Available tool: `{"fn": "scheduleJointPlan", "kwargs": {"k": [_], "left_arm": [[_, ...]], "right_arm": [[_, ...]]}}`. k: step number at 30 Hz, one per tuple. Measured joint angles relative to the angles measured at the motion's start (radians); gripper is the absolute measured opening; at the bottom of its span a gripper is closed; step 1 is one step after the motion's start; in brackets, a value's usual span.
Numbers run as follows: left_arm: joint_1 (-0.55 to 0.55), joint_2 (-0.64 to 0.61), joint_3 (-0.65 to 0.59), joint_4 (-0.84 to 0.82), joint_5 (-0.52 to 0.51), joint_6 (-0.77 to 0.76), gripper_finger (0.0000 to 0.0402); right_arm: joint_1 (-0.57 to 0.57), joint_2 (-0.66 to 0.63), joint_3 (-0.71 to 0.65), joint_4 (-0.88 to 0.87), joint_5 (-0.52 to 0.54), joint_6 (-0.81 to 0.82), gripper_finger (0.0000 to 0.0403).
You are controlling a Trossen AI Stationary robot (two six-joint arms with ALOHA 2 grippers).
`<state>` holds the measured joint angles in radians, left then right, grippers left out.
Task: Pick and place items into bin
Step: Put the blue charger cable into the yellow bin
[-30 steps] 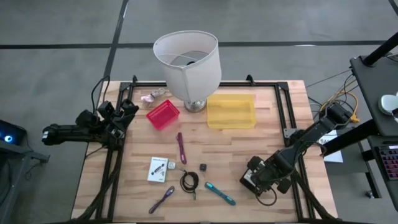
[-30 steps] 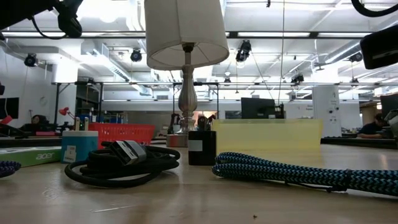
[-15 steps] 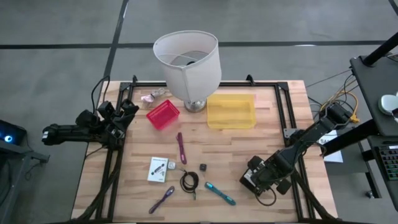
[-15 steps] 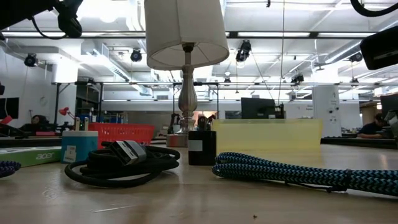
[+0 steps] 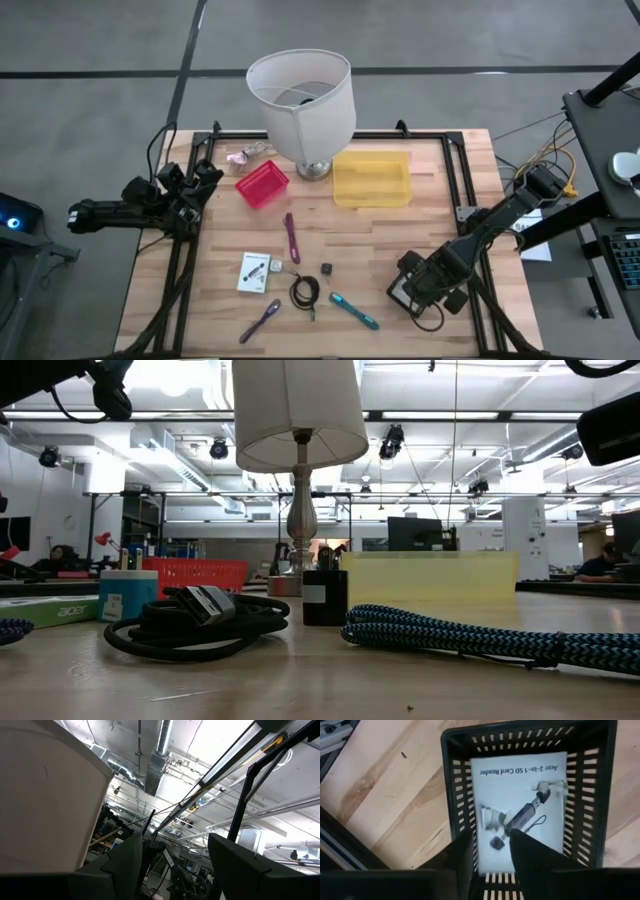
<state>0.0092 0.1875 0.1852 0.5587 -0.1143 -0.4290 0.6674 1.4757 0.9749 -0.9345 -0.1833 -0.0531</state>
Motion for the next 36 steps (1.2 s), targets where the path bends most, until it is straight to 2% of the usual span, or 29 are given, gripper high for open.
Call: {"fn": "scheduleJointPlan", "kwargs": {"k": [5,10,14,17,19,24,31,36], "left_arm": [[0.0,0.0,0.0,0.0,0.0,0.0,0.021],[0.0,0.0,0.0,0.0,0.0,0.0,0.021],[0.0,0.0,0.0,0.0,0.0,0.0,0.021],[0.0,0.0,0.0,0.0,0.0,0.0,0.021],[0.0,0.0,0.0,0.0,0.0,0.0,0.021],[0.0,0.0,0.0,0.0,0.0,0.0,0.021],[0.0,0.0,0.0,0.0,0.0,-0.004,0.021],[0.0,0.0,0.0,0.0,0.0,-0.008,0.021]], "right_arm": [[0.0,0.0,0.023,-0.003,0.0,0.001,0.0161],[0.0,0.0,0.063,-0.003,0.017,0.002,0.0176],[-0.003,0.0,0.103,-0.004,0.148,0.014,0.0177],[-0.031,0.0,0.131,-0.003,0.271,0.118,0.0178],[-0.064,0.0,0.145,0.0,0.311,0.209,0.0178],[-0.15,0.0,0.161,0.081,0.317,0.379,0.0176],[-0.257,0.0,0.238,0.248,0.315,0.498,0.017],[-0.291,0.0,0.263,0.339,0.287,0.648,0.0164]]}}
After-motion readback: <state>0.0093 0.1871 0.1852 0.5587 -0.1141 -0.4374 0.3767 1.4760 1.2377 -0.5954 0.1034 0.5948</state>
